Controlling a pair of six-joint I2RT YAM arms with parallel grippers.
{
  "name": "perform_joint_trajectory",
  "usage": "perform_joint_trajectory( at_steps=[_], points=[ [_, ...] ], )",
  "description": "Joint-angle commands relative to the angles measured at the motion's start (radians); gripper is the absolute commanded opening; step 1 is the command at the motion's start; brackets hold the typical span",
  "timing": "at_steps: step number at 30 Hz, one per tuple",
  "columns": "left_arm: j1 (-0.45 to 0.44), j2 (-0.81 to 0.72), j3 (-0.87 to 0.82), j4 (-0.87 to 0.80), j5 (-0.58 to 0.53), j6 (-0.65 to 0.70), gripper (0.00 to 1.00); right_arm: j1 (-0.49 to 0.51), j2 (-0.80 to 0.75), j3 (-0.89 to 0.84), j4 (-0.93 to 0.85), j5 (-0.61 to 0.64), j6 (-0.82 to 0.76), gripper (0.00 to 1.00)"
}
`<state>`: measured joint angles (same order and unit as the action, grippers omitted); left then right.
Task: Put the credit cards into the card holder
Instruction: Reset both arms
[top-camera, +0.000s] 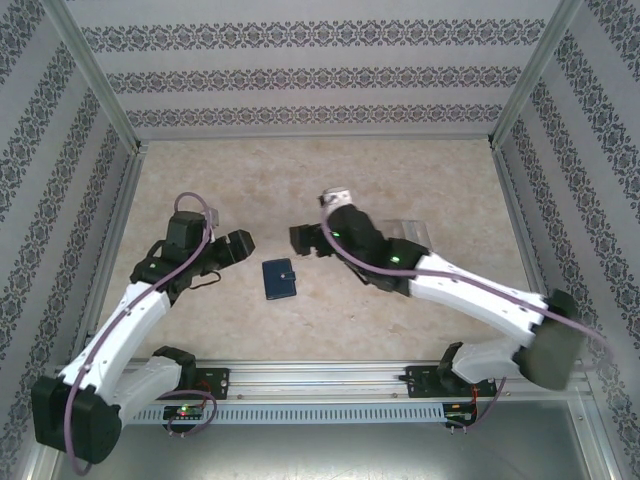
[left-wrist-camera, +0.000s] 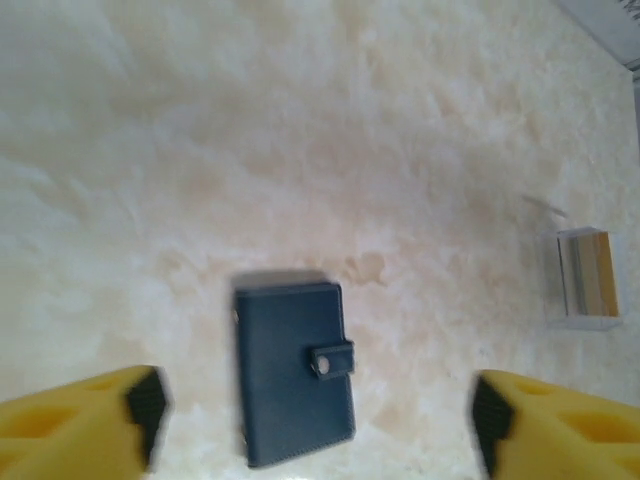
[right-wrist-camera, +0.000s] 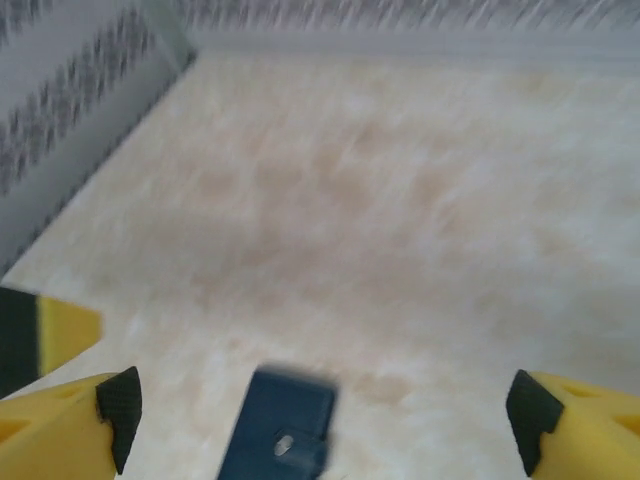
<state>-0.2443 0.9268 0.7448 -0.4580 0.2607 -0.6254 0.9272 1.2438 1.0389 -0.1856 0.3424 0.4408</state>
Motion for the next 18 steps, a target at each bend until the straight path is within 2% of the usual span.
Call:
perform_joint_trajectory(
  at_steps=[1,3,5,8,10,13,15,18],
  points=[
    [-0.024,-0.116,-0.007,-0.038,-0.159,0.095,1.0,-0.03,-0.155,-0.119,0.047,0.23,-0.207,0.98],
    [-0.03,-0.194,-0.018,-0.035,-0.272,0.11,1.0,-0.07,-0.259,-0.185,0.068,0.257,-0.277,0.98],
    [-0.032,-0.256,-0.045,-0.05,-0.421,0.056,1.0,-0.127,-0.359,-0.261,0.086,0.257,-0.32,0.98],
    [-0.033,-0.262,-0.096,0.052,-0.348,0.155,1.0,-0.24,-0.484,-0.378,0.116,0.246,-0.357,0.98],
    [-0.032,-0.239,-0.12,0.069,-0.379,0.13,1.0,-0.332,-0.555,-0.453,0.118,0.247,-0.344,0.98],
    [-0.031,-0.218,-0.205,0.174,-0.463,0.162,0.99,-0.483,-0.653,-0.611,0.196,0.079,-0.434,0.98],
    [-0.031,-0.224,-0.263,0.277,-0.401,0.326,1.0,-0.556,-0.705,-0.704,0.259,-0.012,-0.456,0.98],
    [-0.03,-0.238,-0.33,0.375,-0.447,0.435,0.99,-0.635,-0.729,-0.81,0.351,-0.047,-0.449,0.98]
  ],
)
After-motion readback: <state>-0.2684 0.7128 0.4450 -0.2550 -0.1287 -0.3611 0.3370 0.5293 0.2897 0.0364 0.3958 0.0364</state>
